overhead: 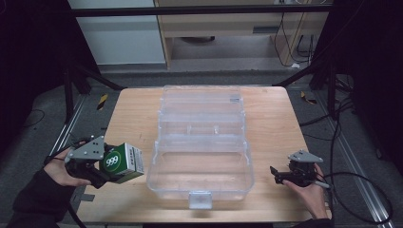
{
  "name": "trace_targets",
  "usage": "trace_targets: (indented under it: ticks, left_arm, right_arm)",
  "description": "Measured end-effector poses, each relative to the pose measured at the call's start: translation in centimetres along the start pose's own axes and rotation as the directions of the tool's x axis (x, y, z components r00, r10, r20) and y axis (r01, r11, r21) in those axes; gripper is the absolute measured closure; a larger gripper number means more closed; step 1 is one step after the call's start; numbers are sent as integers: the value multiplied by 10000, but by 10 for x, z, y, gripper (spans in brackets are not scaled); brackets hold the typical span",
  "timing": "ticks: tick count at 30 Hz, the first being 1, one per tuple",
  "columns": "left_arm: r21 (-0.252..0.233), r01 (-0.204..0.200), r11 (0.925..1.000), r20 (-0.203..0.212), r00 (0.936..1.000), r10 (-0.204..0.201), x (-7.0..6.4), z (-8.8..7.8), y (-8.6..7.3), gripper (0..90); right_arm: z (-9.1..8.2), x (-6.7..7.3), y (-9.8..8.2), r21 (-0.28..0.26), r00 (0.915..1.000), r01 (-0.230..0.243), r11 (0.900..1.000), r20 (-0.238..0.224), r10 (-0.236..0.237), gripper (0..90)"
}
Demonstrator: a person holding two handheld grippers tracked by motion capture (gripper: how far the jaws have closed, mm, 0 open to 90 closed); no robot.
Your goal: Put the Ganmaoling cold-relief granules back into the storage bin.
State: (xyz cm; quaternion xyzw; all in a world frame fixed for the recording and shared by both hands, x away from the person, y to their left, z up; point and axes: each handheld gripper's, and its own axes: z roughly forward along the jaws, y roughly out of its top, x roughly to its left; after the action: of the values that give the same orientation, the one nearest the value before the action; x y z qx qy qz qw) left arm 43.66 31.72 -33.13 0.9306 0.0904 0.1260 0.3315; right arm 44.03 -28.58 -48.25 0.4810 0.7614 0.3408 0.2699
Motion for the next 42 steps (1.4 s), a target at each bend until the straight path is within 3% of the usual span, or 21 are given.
trace_targets:
  ticks: [20, 35, 42]
  left_arm:
    - [198, -778, 9968, 382, 9963, 770, -4, 26, 54, 153]
    - [794, -1519, 9852, 739, 9865, 1461, -4, 49, 90, 153]
    - [802, -1644, 9831, 900, 9835, 1571, -4, 63, 102, 153]
  right_arm:
    - [-1, -1, 0, -86, 10000, -65, 9999, -6, 65, 18]
    - [-1, -2, -1, -115, 9999, -121, 9999, 9, 121, 18]
    - [-2, -3, -1, -122, 9999, -126, 9998, -12, 126, 18]
